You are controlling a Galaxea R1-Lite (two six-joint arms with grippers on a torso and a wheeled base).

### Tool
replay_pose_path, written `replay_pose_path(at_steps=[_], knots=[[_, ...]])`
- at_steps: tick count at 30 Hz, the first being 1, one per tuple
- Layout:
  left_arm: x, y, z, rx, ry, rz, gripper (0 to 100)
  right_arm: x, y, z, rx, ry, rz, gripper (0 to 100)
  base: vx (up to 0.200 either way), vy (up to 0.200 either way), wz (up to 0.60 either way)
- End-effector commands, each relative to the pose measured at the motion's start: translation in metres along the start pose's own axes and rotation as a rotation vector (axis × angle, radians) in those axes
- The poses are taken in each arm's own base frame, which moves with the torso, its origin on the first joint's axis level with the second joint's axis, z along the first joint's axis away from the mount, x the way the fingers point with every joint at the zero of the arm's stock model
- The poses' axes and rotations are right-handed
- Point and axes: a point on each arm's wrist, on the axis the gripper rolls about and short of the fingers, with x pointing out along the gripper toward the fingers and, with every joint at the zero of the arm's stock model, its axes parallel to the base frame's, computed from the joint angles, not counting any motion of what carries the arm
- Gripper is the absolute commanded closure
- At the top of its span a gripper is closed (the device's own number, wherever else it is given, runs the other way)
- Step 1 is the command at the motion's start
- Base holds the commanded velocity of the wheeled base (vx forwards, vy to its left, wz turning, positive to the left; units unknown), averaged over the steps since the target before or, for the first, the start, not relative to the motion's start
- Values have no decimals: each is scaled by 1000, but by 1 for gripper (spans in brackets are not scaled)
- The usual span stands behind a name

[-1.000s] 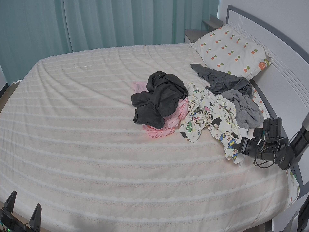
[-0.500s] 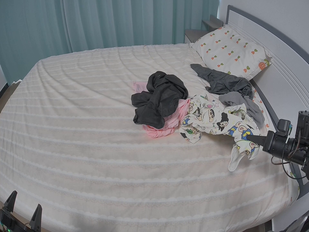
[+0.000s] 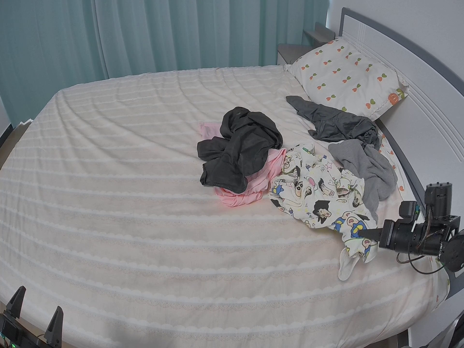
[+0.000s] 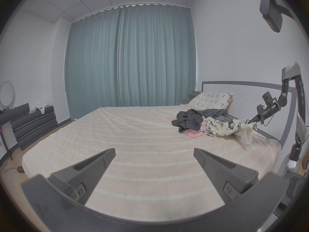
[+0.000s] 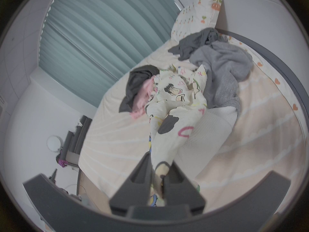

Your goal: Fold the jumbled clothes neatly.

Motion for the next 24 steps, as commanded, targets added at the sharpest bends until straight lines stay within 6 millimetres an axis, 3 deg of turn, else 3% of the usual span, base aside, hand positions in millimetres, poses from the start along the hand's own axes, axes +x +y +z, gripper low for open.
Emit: replay_pose_path(at_steps=[1, 3, 4, 8, 17, 22, 24], knots=[[0, 0, -3, 1, 3, 0, 0, 39, -40, -29, -1, 195, -102, 0, 0, 0, 0], [0, 0, -3, 1, 3, 0, 0, 39, -40, -29, -1, 195, -102, 0, 0, 0, 0], [0, 0, -3, 1, 3, 0, 0, 47, -50, -40, -19, 246, -127, 0, 0, 0, 0], [0, 0, -3, -1, 3, 0, 0, 46, -50, -41, -32, 227, -123, 0, 0, 0, 0], [0, 0, -3, 1, 3, 2, 0, 40, -37, -28, -197, -42, -127, 0, 0, 0, 0], [0, 0, -3, -1, 3, 0, 0, 37, -26, -35, -232, -48, -98, 0, 0, 0, 0], [0, 0, -3, 1, 3, 0, 0, 27, -14, -45, -265, -37, -76, 0, 0, 0, 0]])
